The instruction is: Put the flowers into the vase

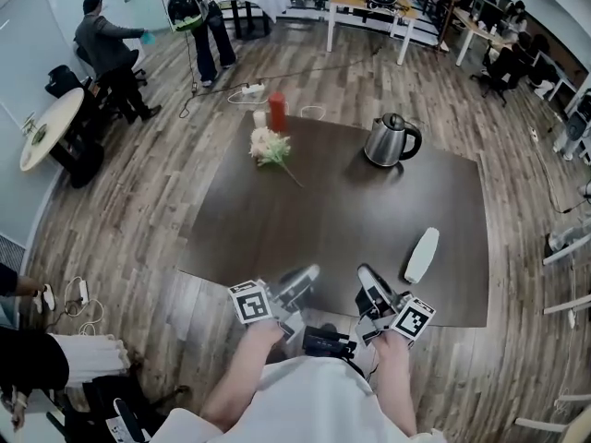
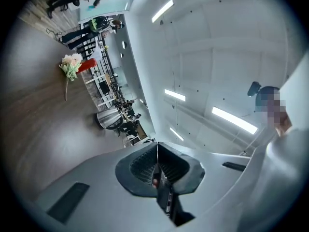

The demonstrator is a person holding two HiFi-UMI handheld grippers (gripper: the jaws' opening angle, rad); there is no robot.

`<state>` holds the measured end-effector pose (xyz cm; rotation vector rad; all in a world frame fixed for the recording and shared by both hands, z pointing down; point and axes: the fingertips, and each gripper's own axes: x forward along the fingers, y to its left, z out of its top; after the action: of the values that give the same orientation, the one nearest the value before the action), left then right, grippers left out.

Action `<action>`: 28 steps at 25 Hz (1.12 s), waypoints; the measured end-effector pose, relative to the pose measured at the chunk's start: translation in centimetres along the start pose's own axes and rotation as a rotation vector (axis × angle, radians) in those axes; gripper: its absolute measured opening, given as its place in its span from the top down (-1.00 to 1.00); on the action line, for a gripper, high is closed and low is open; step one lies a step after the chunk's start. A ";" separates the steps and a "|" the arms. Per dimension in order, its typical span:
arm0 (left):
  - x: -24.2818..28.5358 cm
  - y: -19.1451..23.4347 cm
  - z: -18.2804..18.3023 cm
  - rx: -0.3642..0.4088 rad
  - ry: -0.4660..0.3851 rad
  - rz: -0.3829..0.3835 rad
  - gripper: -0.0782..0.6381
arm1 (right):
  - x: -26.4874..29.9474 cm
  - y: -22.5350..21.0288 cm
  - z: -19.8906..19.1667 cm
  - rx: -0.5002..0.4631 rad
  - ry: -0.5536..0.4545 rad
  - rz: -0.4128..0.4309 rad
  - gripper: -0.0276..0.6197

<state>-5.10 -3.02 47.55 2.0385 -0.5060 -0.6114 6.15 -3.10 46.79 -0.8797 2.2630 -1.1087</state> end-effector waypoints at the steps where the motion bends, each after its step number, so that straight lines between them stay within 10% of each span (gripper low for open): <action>1: 0.6 0.2 0.0 0.003 -0.003 0.010 0.76 | 0.0 -0.5 0.6 0.004 0.004 0.007 0.84; 13: 4.5 2.9 -0.1 0.039 -0.007 0.117 0.76 | -0.1 -6.3 5.4 0.084 -0.009 0.034 0.84; 28: 8.8 6.5 2.7 -0.001 0.066 0.054 0.76 | 2.1 -8.6 8.2 0.031 -0.060 -0.030 0.84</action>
<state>-0.49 -13.00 49.99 2.0304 -0.5202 -0.5099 12.97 -12.84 48.86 -0.9255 2.1848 -1.1125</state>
